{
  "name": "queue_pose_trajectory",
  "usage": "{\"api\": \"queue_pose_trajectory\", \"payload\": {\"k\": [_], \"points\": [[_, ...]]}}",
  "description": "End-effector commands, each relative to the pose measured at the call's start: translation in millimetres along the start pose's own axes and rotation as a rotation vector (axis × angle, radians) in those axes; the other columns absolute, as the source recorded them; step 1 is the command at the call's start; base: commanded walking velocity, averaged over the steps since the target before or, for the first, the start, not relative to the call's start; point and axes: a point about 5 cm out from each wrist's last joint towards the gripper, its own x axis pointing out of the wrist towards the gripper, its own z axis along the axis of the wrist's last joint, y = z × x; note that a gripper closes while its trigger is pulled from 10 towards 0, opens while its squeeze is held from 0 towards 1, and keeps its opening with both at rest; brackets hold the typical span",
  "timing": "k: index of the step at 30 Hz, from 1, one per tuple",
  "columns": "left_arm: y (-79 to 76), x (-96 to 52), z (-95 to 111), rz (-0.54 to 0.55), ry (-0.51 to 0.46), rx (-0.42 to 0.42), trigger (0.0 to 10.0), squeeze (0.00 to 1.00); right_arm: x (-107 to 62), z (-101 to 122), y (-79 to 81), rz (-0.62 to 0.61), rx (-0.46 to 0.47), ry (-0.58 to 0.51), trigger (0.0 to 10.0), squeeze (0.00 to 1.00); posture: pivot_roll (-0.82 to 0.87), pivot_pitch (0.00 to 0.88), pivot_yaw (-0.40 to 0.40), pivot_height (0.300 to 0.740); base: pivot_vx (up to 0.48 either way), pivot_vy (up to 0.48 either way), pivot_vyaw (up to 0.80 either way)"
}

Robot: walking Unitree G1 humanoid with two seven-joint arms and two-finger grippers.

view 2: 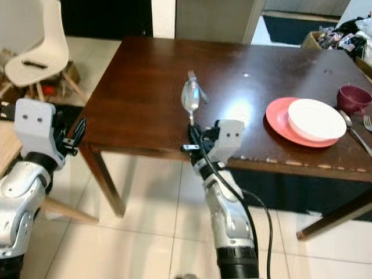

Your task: Setting the table

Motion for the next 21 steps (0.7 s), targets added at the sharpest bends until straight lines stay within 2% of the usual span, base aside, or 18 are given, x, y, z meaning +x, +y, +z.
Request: {"api": "queue_pose_trajectory", "payload": {"k": [1,21], "points": [[-1.7,-0.8,-1.6,-0.006,0.005,-0.002,10.0,0.0,0.5,0.9,2.1,0.011,0.007,-0.004,10.0,0.0,0.05,0.0,0.053,0.74,-0.36,0.0,0.0],[-1.3,-1.8,-2.5,-0.006,0.008,-0.002,10.0,0.0,-0.9,0.2,1.3,0.003,0.016,-0.002,10.0,0.0,0.05,0.0,0.055,0.74,-0.359,0.0,0.0]]}}
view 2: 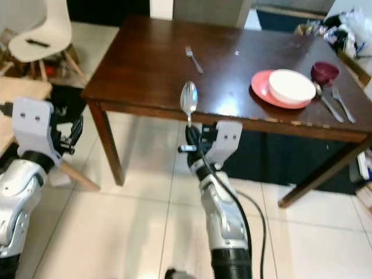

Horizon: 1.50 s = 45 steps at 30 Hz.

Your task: Setting the table

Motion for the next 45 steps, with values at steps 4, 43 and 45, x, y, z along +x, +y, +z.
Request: {"api": "queue_pose_trajectory", "payload": {"k": [4,43,45], "points": [[-1.1,-2.1,-3.7,0.0,0.014,-0.001,10.0,0.0,-1.7,1.4,-2.5,-0.005,0.006,-0.002,10.0,0.0,0.04,0.0,0.056,0.74,-0.358,0.0,0.0],[-2.1,-0.2,-2.6,0.011,0.0,0.001,10.0,0.0,-2.6,4.5,-0.3,0.026,-0.006,-0.011,10.0,0.0,0.04,0.0,0.048,0.74,0.229,0.0,0.35],[-2.1,-0.1,-2.6,0.012,-0.001,0.001,10.0,0.0,-2.5,4.6,-0.2,0.029,-0.005,-0.011,10.0,0.0,0.04,0.0,0.049,0.74,0.39,0.0,0.79]]}}
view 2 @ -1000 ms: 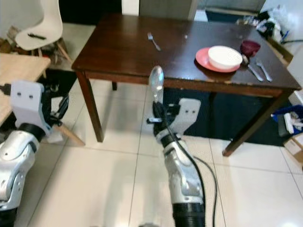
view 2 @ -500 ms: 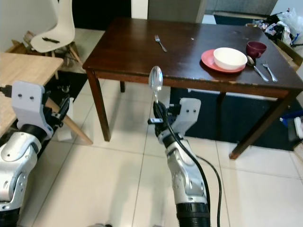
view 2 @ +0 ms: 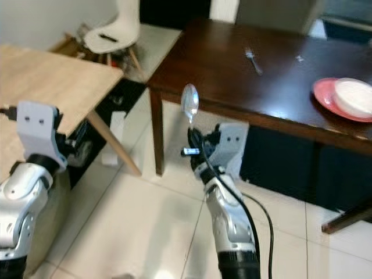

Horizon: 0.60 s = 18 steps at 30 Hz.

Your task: Setting the table

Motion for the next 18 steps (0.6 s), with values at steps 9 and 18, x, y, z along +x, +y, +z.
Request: {"api": "queue_pose_trajectory", "payload": {"k": [9,18], "points": [[4.7,-2.1,-4.2,0.018,0.014,0.029,10.0,0.0,-2.9,1.9,22.7,0.186,0.065,-0.006,10.0,0.0,0.04,0.0,0.05,0.74,0.379,0.0,0.79],[1.9,-3.5,-2.5,0.004,0.002,0.024,10.0,0.0,-9.6,5.2,36.8,0.336,0.143,0.004,10.0,0.0,0.04,0.0,0.05,0.74,0.06,0.0,0.79]]}}
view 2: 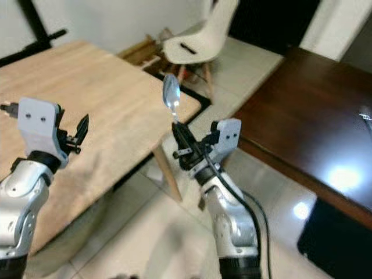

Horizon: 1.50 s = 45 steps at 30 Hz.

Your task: Setting the table

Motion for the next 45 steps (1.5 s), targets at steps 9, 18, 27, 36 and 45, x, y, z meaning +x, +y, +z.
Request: {"api": "queue_pose_trajectory", "payload": {"k": [9,18,27,36,45], "points": [[-2.2,-1.7,-2.3,-0.007,0.01,0.001,10.0,0.0,-7.9,-1.3,9.7,0.091,0.067,0.025,10.0,0.0,0.04,0.0,0.052,0.74,0.0,0.0,0.79],[-3.1,-1.3,-2.6,-0.012,0.015,0.004,10.0,0.0,-9.1,0.1,10.5,0.099,0.09,0.026,10.0,0.0,0.04,0.0,0.052,0.74,0.0,0.0,0.79],[-2.6,-1.0,-3.2,-0.011,0.022,0.013,10.0,0.0,-9.3,0.7,10.7,0.101,0.115,0.02,10.0,0.0,0.04,0.0,0.055,0.74,0.0,0.0,0.79],[-2.4,-0.1,-4.1,-0.014,0.026,0.018,10.0,0.0,-9.9,1.3,13.0,0.126,0.146,0.018,10.0,0.0,0.04,0.0,0.058,0.74,0.0,0.0,0.79],[-2.6,0.6,-3.7,-0.017,0.025,0.019,10.0,0.0,-9.6,1.6,15.5,0.145,0.168,0.017,10.0,0.0,0.04,0.0,0.059,0.74,0.0,0.0,0.78]]}}
